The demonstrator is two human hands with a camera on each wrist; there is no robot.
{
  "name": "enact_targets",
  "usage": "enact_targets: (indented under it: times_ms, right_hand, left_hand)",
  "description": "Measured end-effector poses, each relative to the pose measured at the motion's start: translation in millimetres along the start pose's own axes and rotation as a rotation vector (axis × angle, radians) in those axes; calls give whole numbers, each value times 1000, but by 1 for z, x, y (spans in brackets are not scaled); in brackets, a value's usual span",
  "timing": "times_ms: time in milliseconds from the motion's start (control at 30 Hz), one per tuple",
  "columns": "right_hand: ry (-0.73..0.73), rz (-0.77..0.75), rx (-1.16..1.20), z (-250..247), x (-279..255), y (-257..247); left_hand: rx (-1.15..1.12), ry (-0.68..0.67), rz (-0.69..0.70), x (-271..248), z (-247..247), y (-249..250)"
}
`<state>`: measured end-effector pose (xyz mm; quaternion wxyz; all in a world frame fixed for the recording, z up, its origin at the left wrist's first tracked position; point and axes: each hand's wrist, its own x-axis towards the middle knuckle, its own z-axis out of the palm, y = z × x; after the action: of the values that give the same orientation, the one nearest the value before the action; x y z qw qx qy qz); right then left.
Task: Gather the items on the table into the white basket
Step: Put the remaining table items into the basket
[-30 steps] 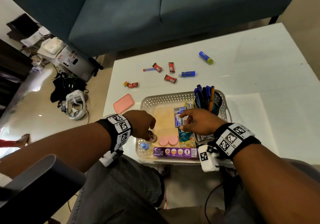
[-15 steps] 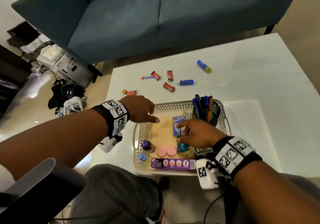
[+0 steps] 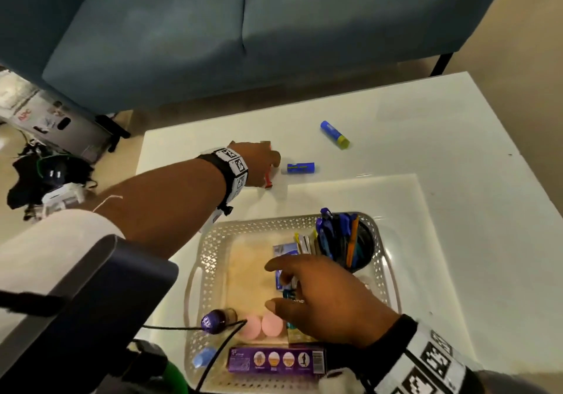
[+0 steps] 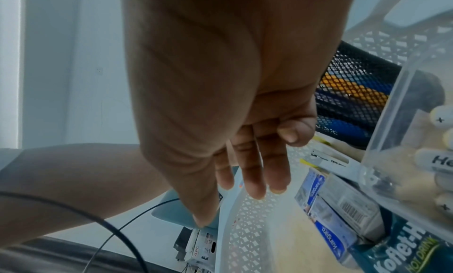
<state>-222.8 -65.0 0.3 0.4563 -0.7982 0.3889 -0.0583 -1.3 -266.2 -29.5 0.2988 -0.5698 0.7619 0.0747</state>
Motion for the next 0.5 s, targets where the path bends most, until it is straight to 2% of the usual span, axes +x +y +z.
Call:
enact_targets:
  times_ms: [167,333,500]
  right_hand:
    - [-13,30,18,5,5,3]
    - [-48,72,31,9,7,6]
    - [-67,91,40,13,7,6]
  left_hand:
    - [32,-95,48,25,9,-8]
    - [-120,51,-65,22,4,-20]
    - [-161,71,-185,27,11,-29]
